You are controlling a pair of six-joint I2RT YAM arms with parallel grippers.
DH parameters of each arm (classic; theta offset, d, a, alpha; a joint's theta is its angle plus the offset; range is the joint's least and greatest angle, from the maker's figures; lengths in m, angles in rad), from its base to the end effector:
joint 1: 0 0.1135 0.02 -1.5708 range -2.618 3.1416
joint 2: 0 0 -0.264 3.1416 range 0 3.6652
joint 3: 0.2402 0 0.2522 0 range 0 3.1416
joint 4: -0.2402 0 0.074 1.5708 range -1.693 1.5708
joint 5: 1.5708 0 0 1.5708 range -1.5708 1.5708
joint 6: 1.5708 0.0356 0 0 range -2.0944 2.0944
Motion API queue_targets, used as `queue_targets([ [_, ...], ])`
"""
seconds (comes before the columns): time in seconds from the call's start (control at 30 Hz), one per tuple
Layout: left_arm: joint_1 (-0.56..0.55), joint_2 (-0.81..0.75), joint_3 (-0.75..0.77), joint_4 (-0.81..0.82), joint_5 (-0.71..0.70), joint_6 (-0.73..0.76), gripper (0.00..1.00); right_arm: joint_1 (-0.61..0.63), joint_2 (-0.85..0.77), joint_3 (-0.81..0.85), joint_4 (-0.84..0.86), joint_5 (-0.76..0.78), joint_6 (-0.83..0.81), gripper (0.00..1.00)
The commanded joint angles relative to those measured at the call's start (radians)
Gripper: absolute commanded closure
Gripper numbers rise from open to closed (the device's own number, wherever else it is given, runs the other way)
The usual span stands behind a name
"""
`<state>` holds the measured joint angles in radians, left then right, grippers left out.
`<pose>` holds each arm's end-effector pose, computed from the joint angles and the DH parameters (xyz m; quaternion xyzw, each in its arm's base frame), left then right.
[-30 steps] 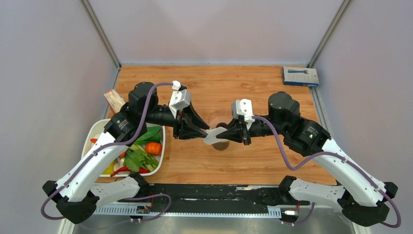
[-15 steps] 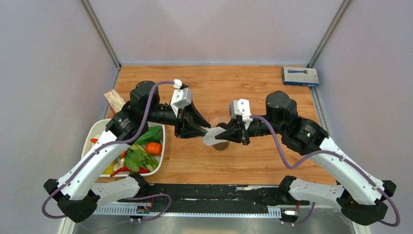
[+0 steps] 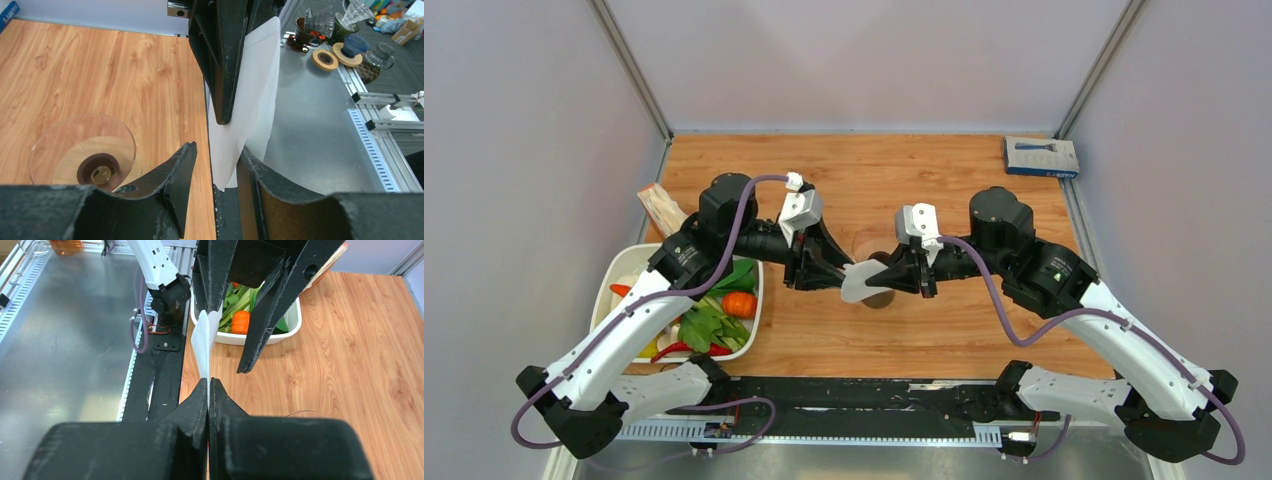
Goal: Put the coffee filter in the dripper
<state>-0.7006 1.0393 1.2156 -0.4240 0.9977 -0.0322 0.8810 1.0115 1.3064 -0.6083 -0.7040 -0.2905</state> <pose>0.1392 -0.1565 0.4202 0.5049 0.5581 -0.5457 0.3684 0.1051 0.1636 0.4347 -0.5887 0.5206 0.4274 0.4470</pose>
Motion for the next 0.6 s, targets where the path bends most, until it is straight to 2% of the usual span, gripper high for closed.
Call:
queue_targets([
  [0.0,0.001,-0.028,-0.009,0.062,0.041,-0.01,0.57,-0.001,-0.007,0.021,0.04,-0.008,-0.012,1.0],
  [0.17,0.001,-0.018,-0.005,0.076,0.071,-0.032,0.7,-0.002,-0.008,0.021,0.039,-0.004,-0.011,1.0],
  [0.23,0.001,-0.016,-0.004,0.083,0.087,-0.04,0.81,-0.001,-0.012,0.019,0.04,-0.001,-0.009,1.0],
  [0.27,0.001,-0.015,-0.004,0.082,0.089,-0.044,0.92,-0.002,-0.014,0.018,0.038,0.004,-0.005,1.0],
  [0.33,0.004,-0.014,0.002,0.076,0.093,-0.055,0.99,-0.002,-0.019,0.019,0.03,0.015,0.002,0.97],
  [0.47,0.034,-0.015,0.031,0.043,0.098,-0.035,1.0,-0.001,-0.036,0.02,-0.027,0.061,-0.003,0.77],
  [0.57,0.052,-0.009,0.057,0.026,0.109,-0.013,1.0,-0.002,-0.047,0.019,-0.09,0.069,-0.031,0.75],
])
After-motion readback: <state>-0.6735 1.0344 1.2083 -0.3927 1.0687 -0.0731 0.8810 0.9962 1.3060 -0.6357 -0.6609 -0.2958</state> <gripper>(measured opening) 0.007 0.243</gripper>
